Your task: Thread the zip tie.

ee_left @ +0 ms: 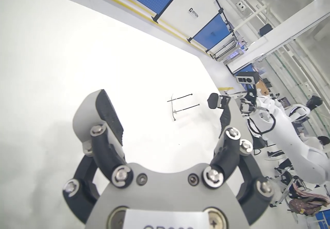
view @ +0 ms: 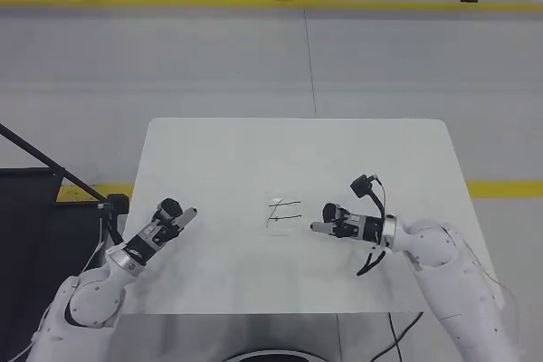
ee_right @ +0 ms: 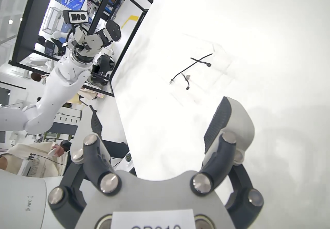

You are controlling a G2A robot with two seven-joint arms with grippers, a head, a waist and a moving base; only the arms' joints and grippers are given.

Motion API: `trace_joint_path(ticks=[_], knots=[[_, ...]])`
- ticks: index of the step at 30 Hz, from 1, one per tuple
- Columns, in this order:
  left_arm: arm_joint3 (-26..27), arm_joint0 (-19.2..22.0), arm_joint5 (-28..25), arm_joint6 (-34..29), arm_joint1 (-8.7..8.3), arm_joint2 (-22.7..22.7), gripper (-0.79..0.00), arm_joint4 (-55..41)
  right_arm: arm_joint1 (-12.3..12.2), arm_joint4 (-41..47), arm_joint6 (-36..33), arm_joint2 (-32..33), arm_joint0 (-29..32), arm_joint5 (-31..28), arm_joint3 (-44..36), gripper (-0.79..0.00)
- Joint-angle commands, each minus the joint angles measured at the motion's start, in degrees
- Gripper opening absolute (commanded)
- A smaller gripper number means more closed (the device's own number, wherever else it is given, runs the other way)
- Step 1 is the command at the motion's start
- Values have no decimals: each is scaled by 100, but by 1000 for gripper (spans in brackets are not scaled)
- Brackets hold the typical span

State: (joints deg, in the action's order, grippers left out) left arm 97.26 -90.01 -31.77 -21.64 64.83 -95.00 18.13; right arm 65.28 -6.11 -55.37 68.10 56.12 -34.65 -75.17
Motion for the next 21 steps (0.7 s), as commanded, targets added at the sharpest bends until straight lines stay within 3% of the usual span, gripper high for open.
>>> trace_joint_path(ticks=[1, 10, 19, 21], knots=[[-34, 31, -36, -134, -10, -4, 0, -189, 32, 265, -173, -133, -261, 11, 299, 0], [-68, 64, -101, -332, -34, -49, 0, -338, 230, 460, -387, -793, -1232, 369, 1496, 0], [-68, 64, -101, -332, -34, -49, 0, -338, 389, 394, -225, -1206, -1677, 461, 2067, -6], [-68, 64, -101, -332, -34, -49, 0, -338, 417, 392, -194, -1272, -1728, 459, 2135, -37]])
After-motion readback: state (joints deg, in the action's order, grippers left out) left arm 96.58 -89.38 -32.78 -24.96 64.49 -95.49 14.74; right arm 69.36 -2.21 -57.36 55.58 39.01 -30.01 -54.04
